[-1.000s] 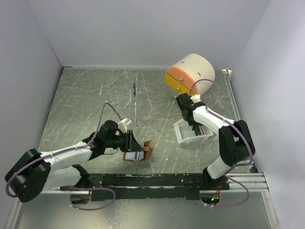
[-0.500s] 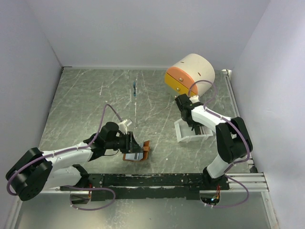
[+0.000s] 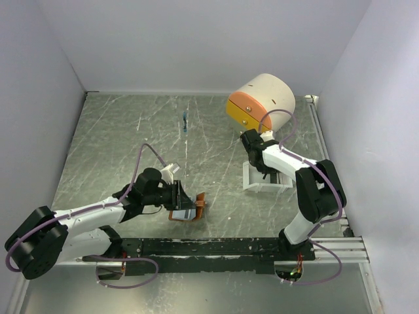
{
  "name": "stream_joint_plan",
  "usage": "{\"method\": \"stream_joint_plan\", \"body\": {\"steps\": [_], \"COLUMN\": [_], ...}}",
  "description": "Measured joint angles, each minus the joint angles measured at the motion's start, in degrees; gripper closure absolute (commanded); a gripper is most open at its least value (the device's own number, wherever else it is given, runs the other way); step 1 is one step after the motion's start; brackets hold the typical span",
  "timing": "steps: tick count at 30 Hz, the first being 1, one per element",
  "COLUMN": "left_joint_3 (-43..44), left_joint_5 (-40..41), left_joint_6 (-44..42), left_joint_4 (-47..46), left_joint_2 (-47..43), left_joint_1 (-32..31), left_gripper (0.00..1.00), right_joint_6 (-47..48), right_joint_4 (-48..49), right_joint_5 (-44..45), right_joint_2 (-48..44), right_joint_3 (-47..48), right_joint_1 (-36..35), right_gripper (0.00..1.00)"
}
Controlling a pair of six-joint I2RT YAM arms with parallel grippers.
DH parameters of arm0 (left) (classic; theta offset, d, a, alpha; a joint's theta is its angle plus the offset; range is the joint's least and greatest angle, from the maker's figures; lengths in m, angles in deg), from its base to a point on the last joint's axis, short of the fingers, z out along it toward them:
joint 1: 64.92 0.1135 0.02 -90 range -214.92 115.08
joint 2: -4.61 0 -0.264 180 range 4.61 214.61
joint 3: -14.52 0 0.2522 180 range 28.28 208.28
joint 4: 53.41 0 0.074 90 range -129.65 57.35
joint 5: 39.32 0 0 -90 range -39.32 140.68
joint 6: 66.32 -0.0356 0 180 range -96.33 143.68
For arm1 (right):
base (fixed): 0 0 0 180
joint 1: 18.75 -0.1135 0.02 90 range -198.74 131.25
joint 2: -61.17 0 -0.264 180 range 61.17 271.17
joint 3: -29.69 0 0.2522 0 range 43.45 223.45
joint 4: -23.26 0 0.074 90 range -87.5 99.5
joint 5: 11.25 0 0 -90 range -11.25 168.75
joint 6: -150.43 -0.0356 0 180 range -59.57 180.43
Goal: Put the credit cards into the card holder
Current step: Pick up the credit card from the storage box.
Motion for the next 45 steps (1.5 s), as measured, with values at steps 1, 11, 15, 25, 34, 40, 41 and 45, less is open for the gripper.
{"method": "stream_joint_plan", "body": {"steps": [1, 11, 15, 25, 34, 40, 41, 45], "left_joint_3": [-0.02, -0.74, -0.74, -0.74, -0.79, -0.94, -0.94, -0.94], "left_joint_5": [0.00, 0.17, 0.20, 0.55, 0.61, 0.81, 0.85, 1.03], "left_joint_6": [0.02, 0.46, 0.50, 0.61, 0.61, 0.63, 0.63, 0.63], "left_joint_4": [0.02, -0.28, -0.28, -0.28, -0.35, -0.35, -0.35, -0.35], "left_joint_2": [0.00, 0.02, 0.02, 0.15, 0.17, 0.17, 0.20, 0.17], "left_joint_1": [0.00, -0.02, -0.02, -0.11, -0.17, -0.28, -0.28, -0.33], "left_gripper": [0.60, 0.60, 0.60, 0.60, 0.60, 0.60, 0.60, 0.60], "right_joint_6": [0.02, 0.37, 0.57, 1.05, 1.42, 1.46, 1.49, 1.60], "right_joint_4": [0.00, 0.07, 0.22, 0.44, 0.90, 1.42, 1.53, 1.97], "right_joint_5": [0.13, 0.63, 0.70, 0.70, -0.22, -2.01, -2.43, -4.15], "right_joint_2": [0.00, -0.52, -0.63, -0.81, -1.29, -2.12, -2.43, -3.63], "right_joint_3": [0.00, 0.00, 0.00, 0.00, 0.00, 0.00, 0.00, 0.00], "right_joint_1": [0.02, 0.02, 0.02, 0.02, 0.02, 0.02, 0.02, 0.02], "right_gripper": [0.72, 0.76, 0.78, 0.84, 0.93, 0.98, 0.99, 1.00]}}
